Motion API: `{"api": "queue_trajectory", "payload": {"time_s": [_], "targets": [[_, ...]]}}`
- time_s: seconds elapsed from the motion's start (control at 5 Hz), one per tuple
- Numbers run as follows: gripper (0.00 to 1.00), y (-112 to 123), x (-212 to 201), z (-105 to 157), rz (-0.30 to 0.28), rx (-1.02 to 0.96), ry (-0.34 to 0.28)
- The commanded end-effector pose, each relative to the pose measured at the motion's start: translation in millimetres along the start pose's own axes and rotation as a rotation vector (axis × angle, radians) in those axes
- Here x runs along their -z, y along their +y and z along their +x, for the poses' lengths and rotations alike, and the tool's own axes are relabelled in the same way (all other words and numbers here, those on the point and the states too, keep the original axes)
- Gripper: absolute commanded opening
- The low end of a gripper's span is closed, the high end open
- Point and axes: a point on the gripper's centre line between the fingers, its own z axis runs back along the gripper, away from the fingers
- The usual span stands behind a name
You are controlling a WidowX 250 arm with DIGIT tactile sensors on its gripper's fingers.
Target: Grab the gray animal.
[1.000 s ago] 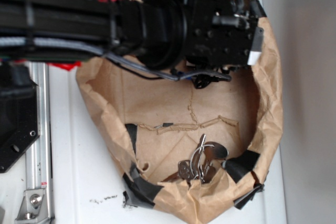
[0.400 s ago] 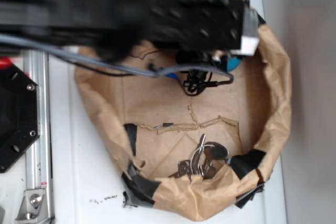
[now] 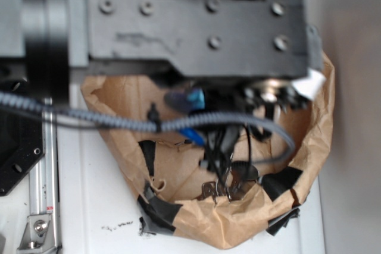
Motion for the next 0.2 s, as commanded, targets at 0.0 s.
{"api": "queue_trajectory", "payload": {"time_s": [0.0], "targets": [[0.00,2.0,-18.5,3.3,-0.061,-0.072,-0.070]]}}
